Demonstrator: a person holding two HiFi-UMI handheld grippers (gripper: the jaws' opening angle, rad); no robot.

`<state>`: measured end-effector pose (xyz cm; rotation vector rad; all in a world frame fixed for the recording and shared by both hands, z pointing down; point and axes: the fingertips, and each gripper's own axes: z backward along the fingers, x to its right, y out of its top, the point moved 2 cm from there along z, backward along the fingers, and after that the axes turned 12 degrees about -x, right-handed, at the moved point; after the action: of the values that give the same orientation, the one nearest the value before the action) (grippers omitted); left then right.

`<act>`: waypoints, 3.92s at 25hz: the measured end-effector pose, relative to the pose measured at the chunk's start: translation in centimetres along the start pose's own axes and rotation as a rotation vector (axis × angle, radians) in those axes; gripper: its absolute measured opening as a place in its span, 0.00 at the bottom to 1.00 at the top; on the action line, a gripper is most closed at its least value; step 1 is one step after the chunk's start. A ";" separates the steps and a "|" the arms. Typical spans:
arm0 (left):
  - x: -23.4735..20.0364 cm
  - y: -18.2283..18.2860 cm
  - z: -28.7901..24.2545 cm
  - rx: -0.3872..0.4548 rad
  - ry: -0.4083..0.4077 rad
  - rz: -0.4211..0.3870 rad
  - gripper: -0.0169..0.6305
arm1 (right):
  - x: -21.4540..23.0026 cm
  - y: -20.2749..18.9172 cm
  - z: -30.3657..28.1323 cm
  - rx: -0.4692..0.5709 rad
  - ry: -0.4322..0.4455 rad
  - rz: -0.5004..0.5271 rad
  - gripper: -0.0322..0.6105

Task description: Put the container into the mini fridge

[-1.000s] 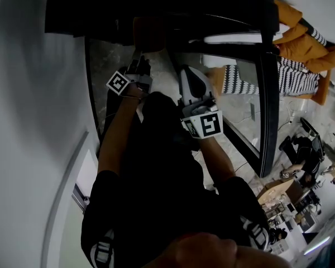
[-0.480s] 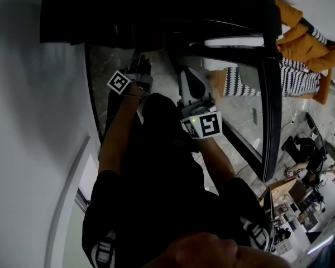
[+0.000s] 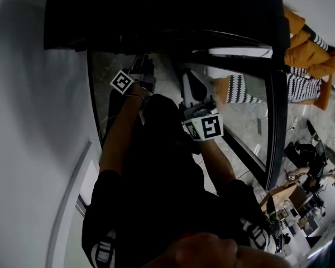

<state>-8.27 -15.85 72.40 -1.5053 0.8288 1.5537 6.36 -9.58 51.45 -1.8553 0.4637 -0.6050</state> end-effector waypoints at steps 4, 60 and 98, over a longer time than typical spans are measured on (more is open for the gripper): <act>-0.2 0.3 -0.6 0.007 -0.015 0.002 0.37 | 0.1 -0.3 -0.6 -0.005 0.000 0.002 0.05; 2.3 -0.4 0.4 0.011 0.106 0.031 0.49 | -0.7 2.6 1.6 -0.075 0.000 -0.035 0.05; 29.3 -9.3 9.9 -0.194 0.473 -1.023 0.03 | -3.2 6.6 10.5 -0.194 0.008 -0.135 0.05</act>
<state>-3.80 0.17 44.71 -2.0102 0.0499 0.5294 9.96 -2.21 41.62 -2.0820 0.4169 -0.6780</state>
